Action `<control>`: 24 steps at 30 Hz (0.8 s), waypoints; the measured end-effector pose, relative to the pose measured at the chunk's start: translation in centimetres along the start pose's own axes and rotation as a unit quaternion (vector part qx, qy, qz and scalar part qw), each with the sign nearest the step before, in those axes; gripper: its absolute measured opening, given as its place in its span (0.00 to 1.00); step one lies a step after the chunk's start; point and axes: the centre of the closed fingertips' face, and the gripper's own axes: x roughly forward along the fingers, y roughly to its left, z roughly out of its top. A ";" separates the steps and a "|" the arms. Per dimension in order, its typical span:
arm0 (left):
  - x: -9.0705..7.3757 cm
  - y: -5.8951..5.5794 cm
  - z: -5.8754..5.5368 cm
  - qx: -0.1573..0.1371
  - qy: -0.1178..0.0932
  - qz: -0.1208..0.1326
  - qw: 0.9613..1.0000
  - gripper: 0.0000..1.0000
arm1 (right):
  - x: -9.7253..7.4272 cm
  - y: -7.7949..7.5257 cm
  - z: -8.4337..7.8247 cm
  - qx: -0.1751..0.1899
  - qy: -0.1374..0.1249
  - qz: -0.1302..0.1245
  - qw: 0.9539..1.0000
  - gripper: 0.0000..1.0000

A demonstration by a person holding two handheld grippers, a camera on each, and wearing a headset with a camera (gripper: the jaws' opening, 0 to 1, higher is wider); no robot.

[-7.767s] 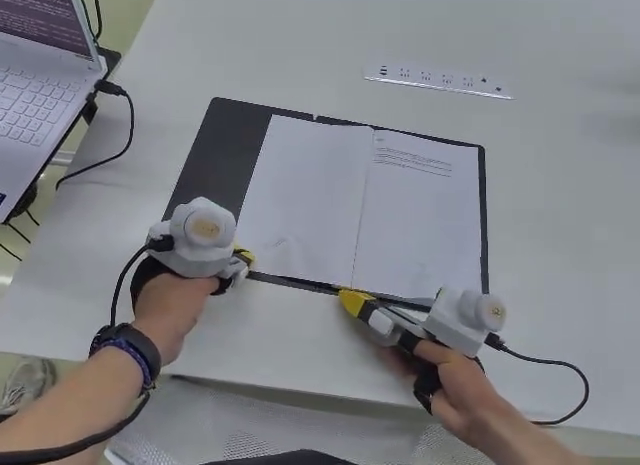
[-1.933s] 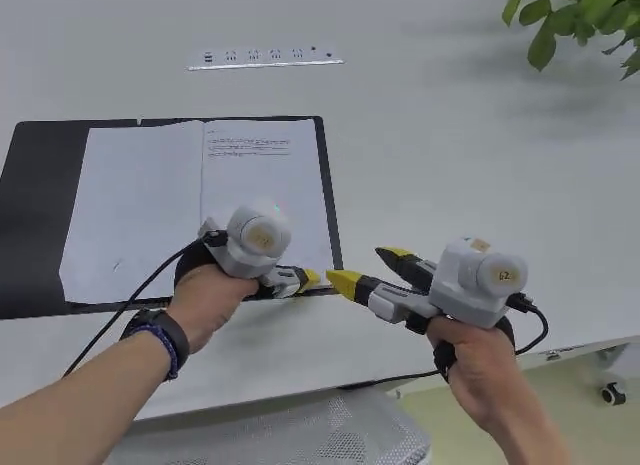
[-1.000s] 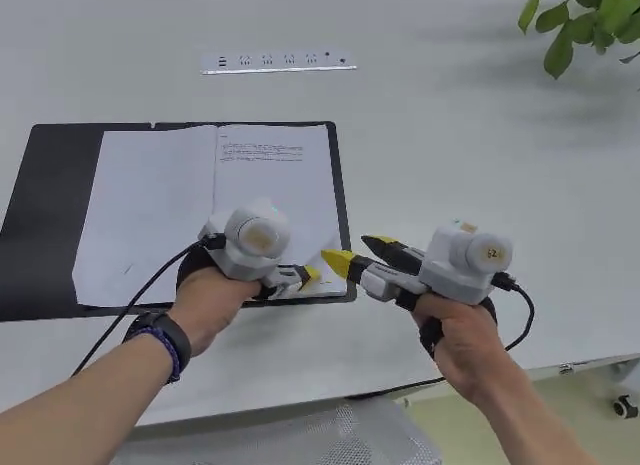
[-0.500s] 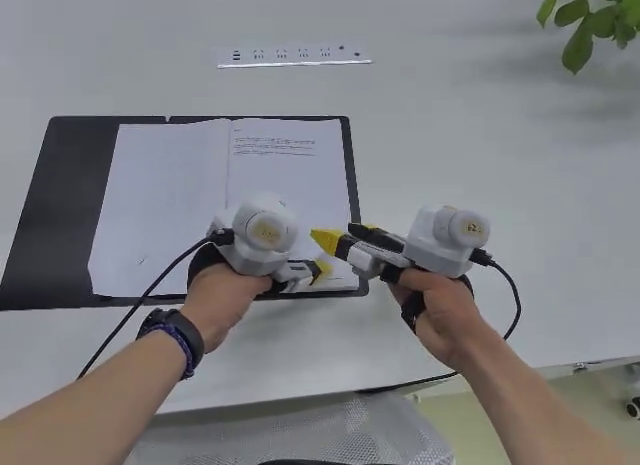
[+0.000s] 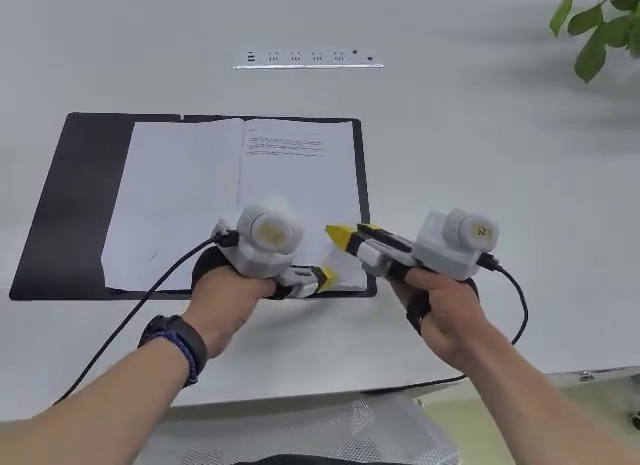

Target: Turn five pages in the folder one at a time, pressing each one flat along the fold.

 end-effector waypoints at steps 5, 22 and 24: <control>-1.4 0.1 0.4 -0.021 -0.016 0.010 1.000 0.56 | 0.3 0.4 0.1 0.009 -0.011 0.004 1.000 0.05; -7.5 0.8 -1.7 -0.082 -0.051 0.041 0.994 0.57 | 0.5 2.7 0.7 0.007 -0.020 0.016 1.000 0.01; -8.2 1.0 -2.1 -0.088 -0.053 0.047 0.994 0.57 | 0.8 3.1 0.9 0.006 -0.021 0.018 1.000 0.00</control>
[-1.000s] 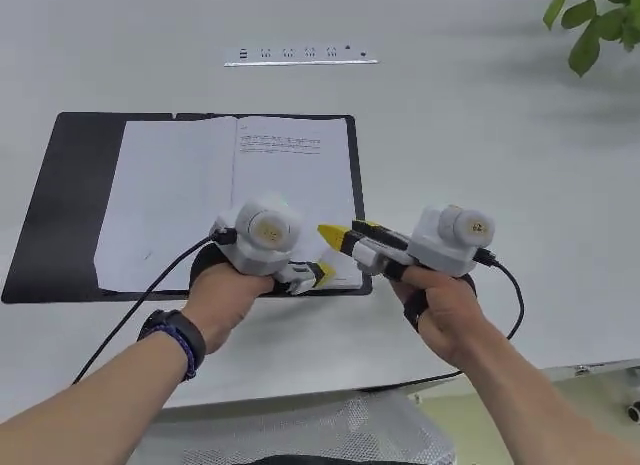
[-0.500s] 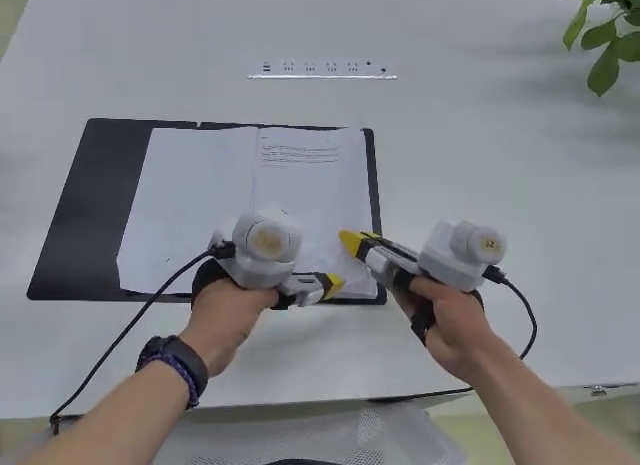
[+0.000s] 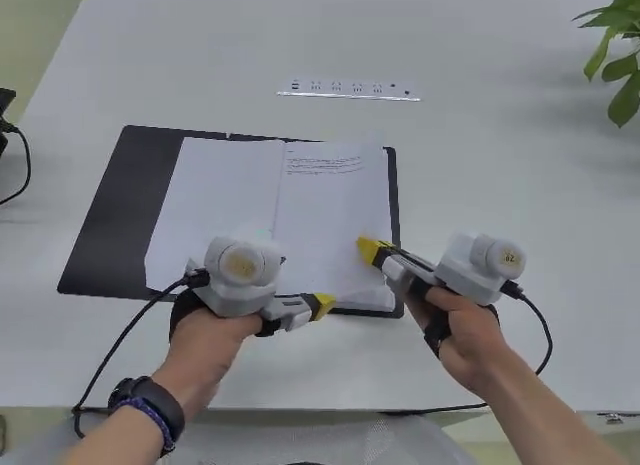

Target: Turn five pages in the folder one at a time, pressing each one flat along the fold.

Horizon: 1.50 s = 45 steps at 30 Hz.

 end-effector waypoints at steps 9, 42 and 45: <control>-2.6 2.4 -0.3 -0.031 -0.021 0.028 0.999 0.57 | 1.7 2.0 0.1 -0.006 0.009 0.015 1.000 0.00; -11.5 9.9 -2.7 -0.028 -0.046 0.086 0.995 0.58 | 8.5 9.7 -1.1 -0.046 0.045 0.067 0.996 0.00; -12.4 10.6 -3.1 -0.033 -0.049 0.089 0.994 0.58 | 9.4 10.3 -1.4 -0.045 0.047 0.071 0.995 0.00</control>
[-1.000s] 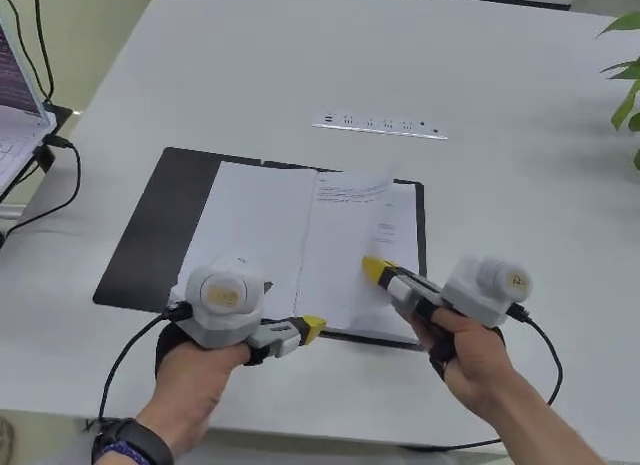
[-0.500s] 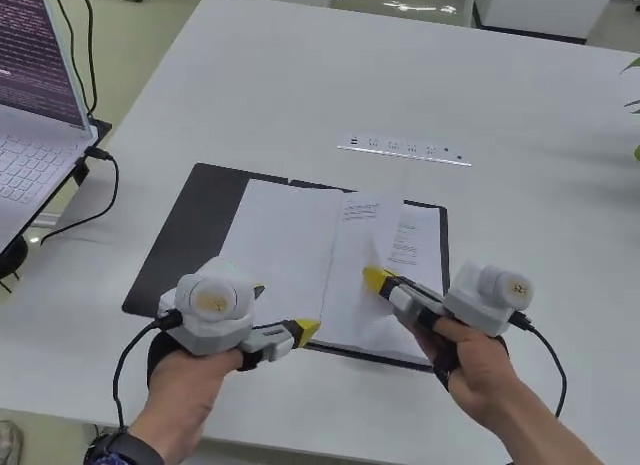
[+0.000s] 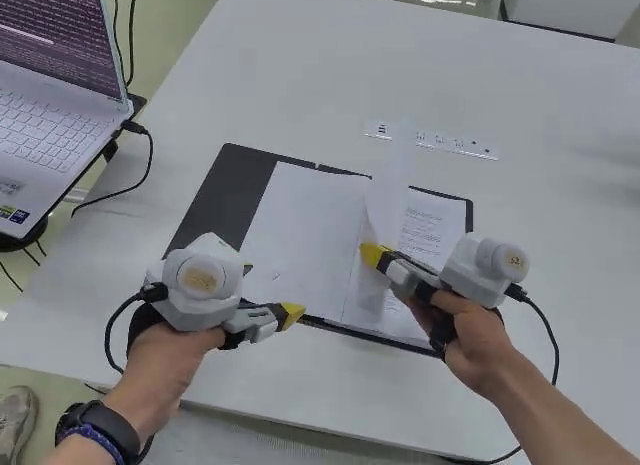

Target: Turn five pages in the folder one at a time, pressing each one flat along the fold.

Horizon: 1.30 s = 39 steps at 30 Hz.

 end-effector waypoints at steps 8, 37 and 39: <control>-1.4 1.8 -1.4 -0.008 0.005 0.009 1.000 0.58 | 2.6 1.9 -1.2 0.002 0.011 0.015 1.000 0.00; -3.7 5.6 -2.8 -0.031 -0.001 0.023 0.999 0.60 | 8.8 4.6 -3.5 0.036 0.030 0.034 0.998 0.00; -3.8 5.7 -2.9 -0.032 -0.002 0.023 0.999 0.60 | 9.1 4.4 -3.9 0.039 0.035 0.034 0.998 0.00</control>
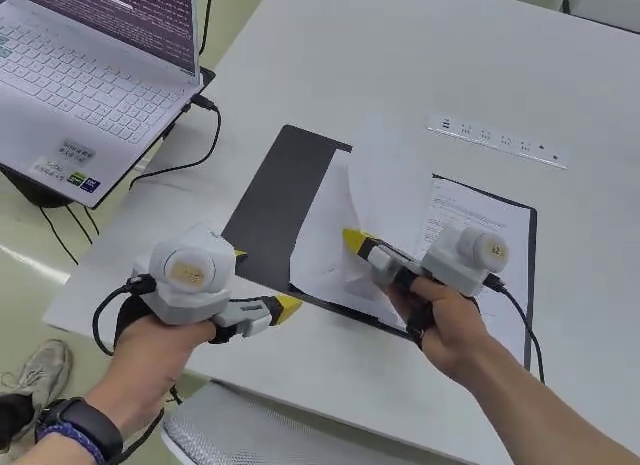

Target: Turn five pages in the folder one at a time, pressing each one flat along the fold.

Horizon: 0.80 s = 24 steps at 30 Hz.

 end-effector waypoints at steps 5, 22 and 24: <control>0.1 0.1 -0.3 0.002 0.004 -0.003 1.000 0.60 | 0.7 -0.1 -0.4 0.007 0.006 -0.001 1.000 0.00; 0.5 0.4 0.1 -0.004 -0.002 -0.003 1.000 0.61 | 3.3 -1.2 -2.7 0.029 0.027 -0.012 0.999 0.00; 0.6 0.5 0.1 -0.003 -0.001 -0.003 1.000 0.61 | 3.7 -1.6 -3.0 0.034 0.031 -0.014 0.999 0.00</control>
